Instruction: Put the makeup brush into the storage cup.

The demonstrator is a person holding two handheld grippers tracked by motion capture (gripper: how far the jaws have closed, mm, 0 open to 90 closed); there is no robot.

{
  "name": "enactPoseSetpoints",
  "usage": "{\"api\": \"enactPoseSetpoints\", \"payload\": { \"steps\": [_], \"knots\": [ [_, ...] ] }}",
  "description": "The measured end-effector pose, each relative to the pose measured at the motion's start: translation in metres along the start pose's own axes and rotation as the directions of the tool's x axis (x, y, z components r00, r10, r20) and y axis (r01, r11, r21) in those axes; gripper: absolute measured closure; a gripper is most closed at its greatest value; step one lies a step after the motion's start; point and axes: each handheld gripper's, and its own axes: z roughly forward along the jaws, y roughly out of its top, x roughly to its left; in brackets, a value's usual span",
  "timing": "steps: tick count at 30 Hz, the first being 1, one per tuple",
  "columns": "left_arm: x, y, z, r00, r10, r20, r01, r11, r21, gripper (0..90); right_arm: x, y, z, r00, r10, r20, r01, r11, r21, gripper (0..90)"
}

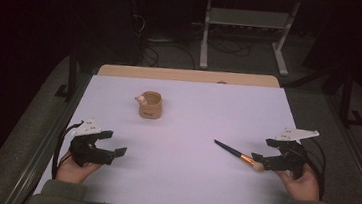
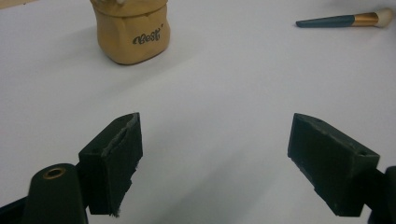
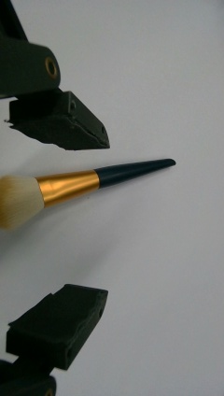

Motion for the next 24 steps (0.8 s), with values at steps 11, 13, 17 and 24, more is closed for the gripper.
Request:
{"api": "enactPoseSetpoints", "payload": {
  "steps": [11, 13, 17, 24],
  "knots": [
    [0.0, 0.001, -0.001, 1.0, 0.006, 0.001, -0.006, 1.0, 0.001, 17.9, 0.004, 0.005, 0.0, 0.9997, -0.025, 0.004, 0.025, 1.0, -0.003, 21.2],
    [-0.001, 0.001, -0.001, 1.0, 0.009, 0.003, -0.009, 1.0, 0.0, 17.9, 0.004, 0.005, -0.001, 0.9994, -0.033, 0.003, 0.033, 0.999, -0.004, 20.8],
    [-0.002, 0.001, 0.001, 0.9999, 0.009, 0.005, -0.009, 0.9999, 0.005, 17.9, 0.006, 0.006, -0.001, 0.9996, -0.026, 0.003, 0.026, 1.0, -0.002, 19.5],
    [-0.002, 0.001, 0.001, 0.9999, 0.011, 0.007, -0.011, 0.9999, 0.0, 18.0, 0.008, 0.011, 0.002, 0.999, -0.044, -0.006, 0.044, 0.999, 0.005, 17.8]
  ]
}}
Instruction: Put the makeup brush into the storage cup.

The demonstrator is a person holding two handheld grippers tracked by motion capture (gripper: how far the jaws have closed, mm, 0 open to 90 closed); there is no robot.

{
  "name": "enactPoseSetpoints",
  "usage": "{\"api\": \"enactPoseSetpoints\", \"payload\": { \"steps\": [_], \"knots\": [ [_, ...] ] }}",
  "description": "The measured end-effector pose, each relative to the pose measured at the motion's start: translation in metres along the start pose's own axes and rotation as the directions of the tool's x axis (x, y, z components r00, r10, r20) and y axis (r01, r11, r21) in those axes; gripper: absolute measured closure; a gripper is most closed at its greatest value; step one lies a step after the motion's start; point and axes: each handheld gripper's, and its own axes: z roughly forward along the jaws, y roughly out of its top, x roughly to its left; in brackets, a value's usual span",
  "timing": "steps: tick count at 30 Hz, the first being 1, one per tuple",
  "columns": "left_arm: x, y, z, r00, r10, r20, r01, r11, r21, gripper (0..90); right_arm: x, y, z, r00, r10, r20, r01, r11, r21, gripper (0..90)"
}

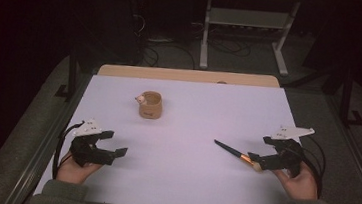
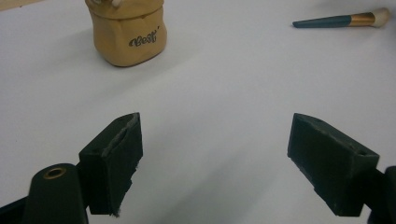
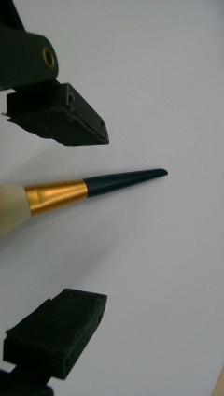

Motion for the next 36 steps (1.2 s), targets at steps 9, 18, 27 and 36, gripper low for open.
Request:
{"api": "enactPoseSetpoints", "payload": {
  "steps": [9, 18, 27, 36],
  "knots": [
    [-0.001, 0.0, 0.002, 1.0, 0.0, 0.0, 0.0, 1.0, 0.006, 17.9, 0.001, 0.011, 0.002, 0.9995, -0.027, -0.015, 0.028, 0.999, 0.026, 15.8],
    [-0.002, 0.001, 0.004, 0.9998, 0.019, 0.007, -0.019, 0.9997, 0.012, 19.2, 0.001, 0.03, 0.009, 0.9962, -0.076, -0.044, 0.079, 0.994, 0.071, 20.2],
    [-0.001, 0.001, 0.003, 0.9997, 0.022, 0.01, -0.022, 0.9997, 0.014, 19.3, 0.003, 0.051, 0.025, 0.9907, -0.108, -0.084, 0.119, 0.982, 0.149, 25.8],
    [-0.002, 0.001, 0.004, 0.9998, 0.015, 0.012, -0.015, 0.9999, 0.003, 19.5, 0.004, 0.048, 0.047, 0.9859, -0.111, -0.125, 0.139, 0.961, 0.24, 33.0]
  ]
}}
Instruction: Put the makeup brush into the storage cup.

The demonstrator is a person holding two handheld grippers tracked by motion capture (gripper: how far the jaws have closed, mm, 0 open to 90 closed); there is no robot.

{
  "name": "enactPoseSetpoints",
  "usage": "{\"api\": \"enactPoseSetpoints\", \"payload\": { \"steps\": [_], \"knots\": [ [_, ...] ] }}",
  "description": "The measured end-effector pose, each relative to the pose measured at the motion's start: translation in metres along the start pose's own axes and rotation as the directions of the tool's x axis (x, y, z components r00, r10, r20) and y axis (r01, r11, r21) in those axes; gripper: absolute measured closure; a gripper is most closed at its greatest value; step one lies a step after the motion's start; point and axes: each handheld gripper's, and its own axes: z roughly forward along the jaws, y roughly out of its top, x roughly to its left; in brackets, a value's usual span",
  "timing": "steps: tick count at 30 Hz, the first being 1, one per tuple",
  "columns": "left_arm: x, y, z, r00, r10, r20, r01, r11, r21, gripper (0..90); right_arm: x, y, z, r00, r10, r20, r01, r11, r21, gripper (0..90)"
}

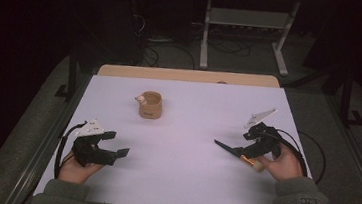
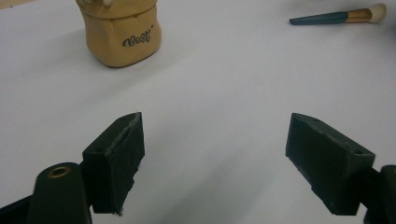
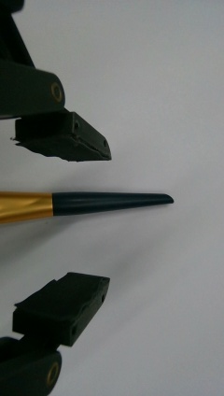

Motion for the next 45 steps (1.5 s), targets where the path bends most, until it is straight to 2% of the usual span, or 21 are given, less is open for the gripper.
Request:
{"api": "enactPoseSetpoints", "payload": {
  "steps": [3, 7, 12, 14, 19, 30, 35, 39, 41, 45],
  "knots": [
    [0.0, 0.0, 0.0, 1.0, -0.008, 0.001, 0.008, 0.9999, -0.007, 19.5, -0.002, -0.003, 0.005, 1.0, 0.002, -0.008, -0.002, 1.0, 0.026, 35.4],
    [0.0, 0.0, 0.0, 1.0, 0.001, 0.001, -0.001, 1.0, 0.001, 19.5, -0.003, -0.009, 0.008, 0.9998, 0.011, -0.015, -0.01, 0.998, 0.064, 39.1],
    [-0.002, 0.0, 0.001, 1.0, -0.005, 0.002, 0.005, 1.0, -0.005, 19.5, -0.002, -0.014, 0.012, 0.9997, 0.003, -0.026, -0.001, 0.996, 0.089, 44.0],
    [-0.002, 0.0, 0.001, 0.9999, -0.011, 0.003, 0.011, 0.9999, 0.0, 19.5, -0.002, -0.018, 0.016, 0.9995, -0.019, -0.026, 0.022, 0.995, 0.102, 45.7],
    [-0.002, 0.0, 0.002, 1.0, -0.005, 0.006, 0.005, 1.0, 0.003, 19.5, -0.001, -0.023, 0.024, 0.9989, -0.036, -0.029, 0.04, 0.988, 0.151, 50.8],
    [-0.001, 0.0, 0.001, 1.0, 0.003, 0.005, -0.003, 1.0, 0.004, 19.7, 0.0, -0.023, 0.029, 0.9971, -0.073, -0.022, 0.076, 0.982, 0.176, 59.5],
    [-0.001, 0.0, 0.003, 1.0, 0.004, 0.008, -0.004, 0.9999, 0.015, 19.7, -0.002, -0.022, 0.03, 0.9968, -0.071, -0.037, 0.077, 0.981, 0.177, 63.2],
    [-0.002, 0.0, 0.003, 0.9999, 0.009, 0.009, -0.009, 0.9998, 0.015, 19.8, -0.007, -0.022, 0.03, 0.997, -0.057, -0.051, 0.065, 0.983, 0.173, 70.2],
    [-0.002, 0.0, 0.003, 0.9999, 0.009, 0.009, -0.009, 0.9998, 0.016, 19.8, -0.01, -0.022, 0.03, 0.9966, -0.048, -0.067, 0.059, 0.983, 0.174, 70.6],
    [-0.002, 0.0, 0.003, 0.9999, 0.004, 0.009, -0.004, 0.9999, 0.014, 19.8, -0.009, -0.022, 0.03, 0.9966, -0.054, -0.063, 0.064, 0.983, 0.173, 71.0]
  ]
}}
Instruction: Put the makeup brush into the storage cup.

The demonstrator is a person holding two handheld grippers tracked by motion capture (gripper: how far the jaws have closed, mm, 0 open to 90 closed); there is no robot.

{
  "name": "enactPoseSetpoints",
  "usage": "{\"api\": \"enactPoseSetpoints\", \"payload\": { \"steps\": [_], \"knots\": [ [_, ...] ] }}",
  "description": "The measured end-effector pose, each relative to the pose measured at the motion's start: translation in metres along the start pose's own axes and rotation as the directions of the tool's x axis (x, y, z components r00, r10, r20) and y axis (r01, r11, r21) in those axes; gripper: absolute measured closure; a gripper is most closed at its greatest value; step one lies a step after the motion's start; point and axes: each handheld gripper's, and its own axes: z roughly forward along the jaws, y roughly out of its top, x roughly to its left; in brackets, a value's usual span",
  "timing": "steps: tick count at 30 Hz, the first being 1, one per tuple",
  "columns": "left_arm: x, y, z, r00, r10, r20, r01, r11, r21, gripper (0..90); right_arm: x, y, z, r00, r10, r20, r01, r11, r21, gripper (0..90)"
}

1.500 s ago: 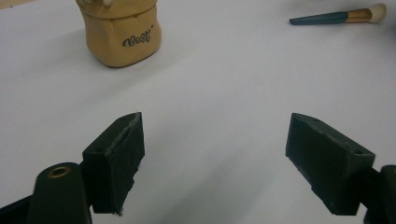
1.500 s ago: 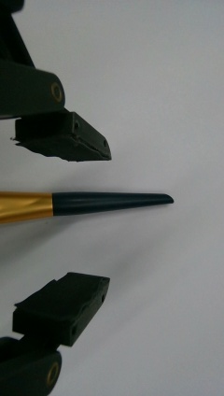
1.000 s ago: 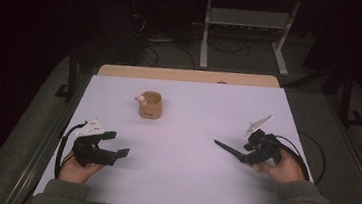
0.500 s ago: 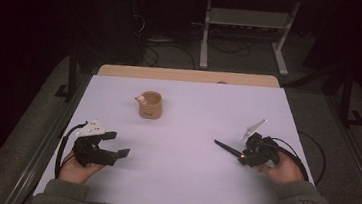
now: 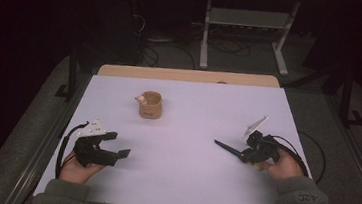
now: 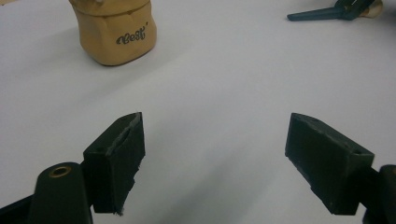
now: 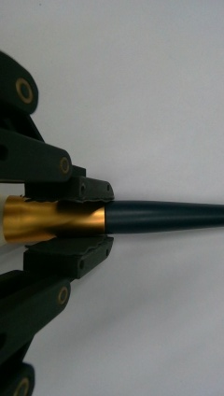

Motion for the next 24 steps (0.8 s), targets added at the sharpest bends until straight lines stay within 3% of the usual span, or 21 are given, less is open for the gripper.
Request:
{"api": "enactPoseSetpoints", "payload": {
  "steps": [24],
  "knots": [
    [-0.0003, 0.0002, 0.001, 0.9999, 0.01, 0.007, -0.01, 0.9999, 0.008, 20.3, 0.0019, 0.0013, -0.0002, 1.0, -0.004, 0.008, 0.004, 1.0, 0.008, 71.4]
  ]
}}
